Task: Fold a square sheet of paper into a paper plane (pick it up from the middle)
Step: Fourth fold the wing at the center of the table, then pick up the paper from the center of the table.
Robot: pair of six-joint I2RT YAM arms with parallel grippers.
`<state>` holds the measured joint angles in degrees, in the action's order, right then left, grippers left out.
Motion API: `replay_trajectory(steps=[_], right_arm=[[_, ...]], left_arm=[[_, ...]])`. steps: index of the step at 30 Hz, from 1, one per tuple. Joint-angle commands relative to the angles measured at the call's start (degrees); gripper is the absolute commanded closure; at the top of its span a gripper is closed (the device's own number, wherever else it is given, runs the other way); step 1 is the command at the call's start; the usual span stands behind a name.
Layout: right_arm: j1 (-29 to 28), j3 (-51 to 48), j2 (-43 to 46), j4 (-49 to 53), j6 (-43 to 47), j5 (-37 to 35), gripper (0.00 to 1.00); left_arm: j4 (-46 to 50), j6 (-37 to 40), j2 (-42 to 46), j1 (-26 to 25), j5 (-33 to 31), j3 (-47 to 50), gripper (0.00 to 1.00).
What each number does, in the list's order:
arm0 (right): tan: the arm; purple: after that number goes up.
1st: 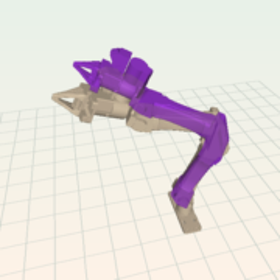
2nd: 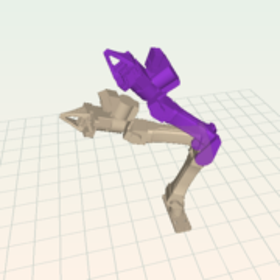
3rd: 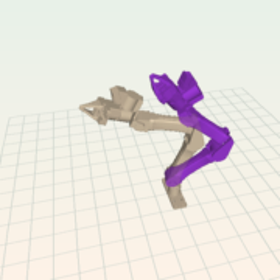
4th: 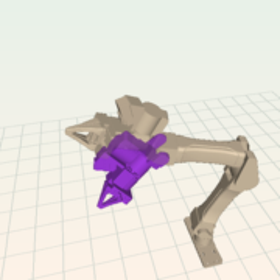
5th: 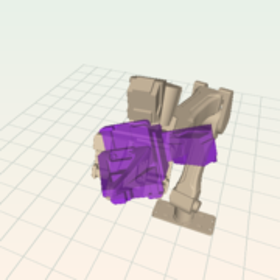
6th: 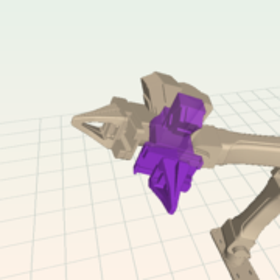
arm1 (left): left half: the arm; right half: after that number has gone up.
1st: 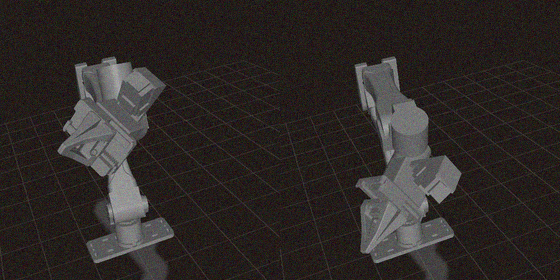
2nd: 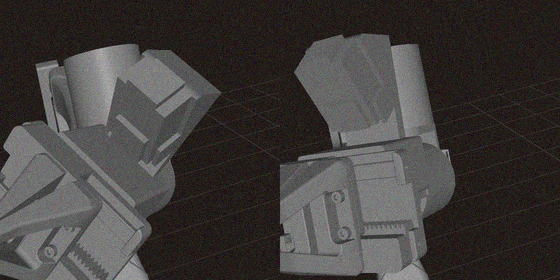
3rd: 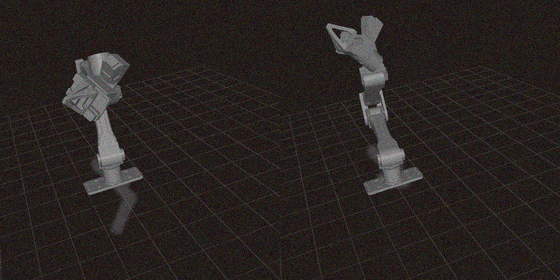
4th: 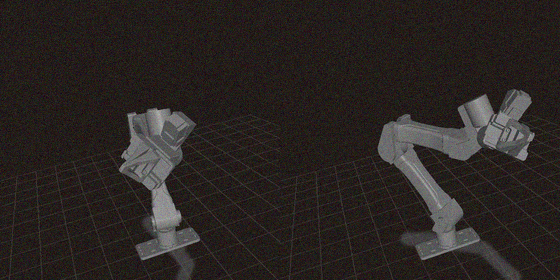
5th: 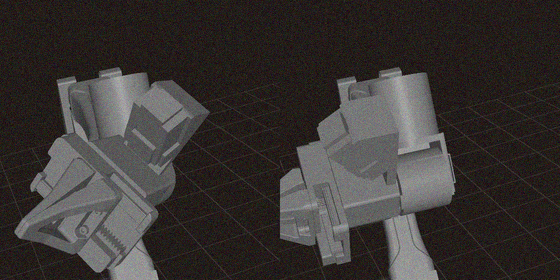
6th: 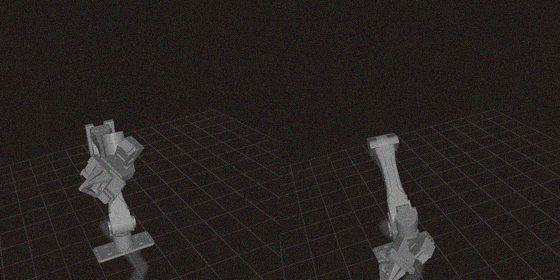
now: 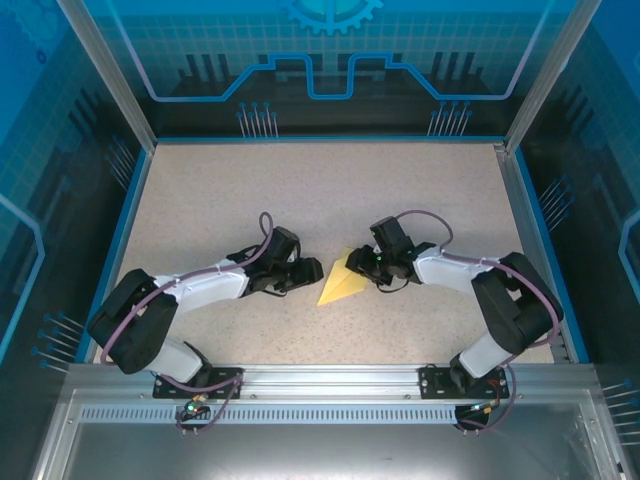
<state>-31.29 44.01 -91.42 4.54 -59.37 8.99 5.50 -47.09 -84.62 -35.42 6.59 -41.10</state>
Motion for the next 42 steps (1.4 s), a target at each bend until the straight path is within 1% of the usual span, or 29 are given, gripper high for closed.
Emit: replay_trajectory(steps=[1,6,8,13,15,17,19,20,23,26,30,33,35,40,42], right_arm=[[0.53,2.95,-1.86,-0.49,-0.92,-0.13,0.54],[0.57,4.09,-5.54,-3.45,-1.68,2.99,0.57],[0.53,3.51,-6.63,-6.8,-2.31,4.87,0.59],[0.53,1.13,-6.63,-13.66,-3.63,6.73,0.62],[0.47,0.14,-6.33,-15.73,-3.82,7.2,0.65],[0.44,-0.73,-5.99,-16.99,-4.16,7.44,0.72],[0.49,-1.71,-5.21,-18.09,-4.26,7.26,0.84],[0.6,-1.98,-4.77,-18.08,-4.2,7.06,0.88],[1.37,-2.33,-2.96,-19.67,-3.57,8.66,0.95],[2.5,-2.59,0.09,-23.96,-2.86,12.39,0.95],[4.86,-0.56,4.75,-24.38,0.1,20.63,0.95],[6.86,0.99,7.5,-24.39,1.34,26.91,0.94],[7.78,1.73,8.95,-24.49,1.17,30.0,0.93],[8.45,3.16,10.72,-27.89,-3.78,34.0,0.92],[8.27,3.28,10.83,-29.11,-5.54,34.37,0.92]], left_arm=[[0.33,-0.68,0.15,0.75,-1.13,-0.48,0.34],[0.62,-1.0,0.26,1.38,-1.01,-0.38,0.29],[1.21,-1.57,0.35,1.81,-1.04,-0.37,0.26],[0.82,-2.2,0.76,3.65,1.08,0.46,0.23],[0.4,-2.13,1.11,4.24,2.09,0.88,0.22],[-0.38,-2.22,1.65,4.94,3.38,1.42,0.21],[-1.81,-2.35,2.16,5.8,5.22,2.27,0.2],[-2.97,-2.54,2.55,6.48,6.47,2.98,0.19],[-7.14,-3.35,4.03,8.47,11.16,5.43,0.14],[-11.56,-3.27,6.05,10.29,17.13,7.19,0.09],[-14.61,-3.91,11.12,11.42,21.74,8.27,0.02],[-16.39,-4.94,14.58,11.51,24.94,7.88,0.01],[-18.8,-7.44,15.79,11.52,26.52,8.09,0.02],[-31.0,-16.18,15.02,11.34,31.23,9.99,0.02],[-32.95,-17.36,14.19,10.75,32.12,9.65,0.02]])
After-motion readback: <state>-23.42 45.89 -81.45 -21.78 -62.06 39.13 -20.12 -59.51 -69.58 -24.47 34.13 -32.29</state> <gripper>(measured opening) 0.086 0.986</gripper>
